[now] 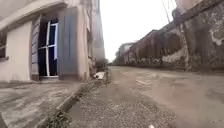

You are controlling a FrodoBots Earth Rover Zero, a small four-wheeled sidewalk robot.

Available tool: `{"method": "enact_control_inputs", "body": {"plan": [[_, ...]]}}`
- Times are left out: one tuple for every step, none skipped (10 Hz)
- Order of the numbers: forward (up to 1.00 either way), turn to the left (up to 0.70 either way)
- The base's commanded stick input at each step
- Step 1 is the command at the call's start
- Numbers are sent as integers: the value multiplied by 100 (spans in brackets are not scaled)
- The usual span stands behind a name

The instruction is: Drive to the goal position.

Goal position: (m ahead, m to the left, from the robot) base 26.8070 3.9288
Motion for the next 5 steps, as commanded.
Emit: {"method": "enact_control_inputs", "body": {"plan": [[50,-50],[50,0],[50,0],[50,0],[50,0]]}}
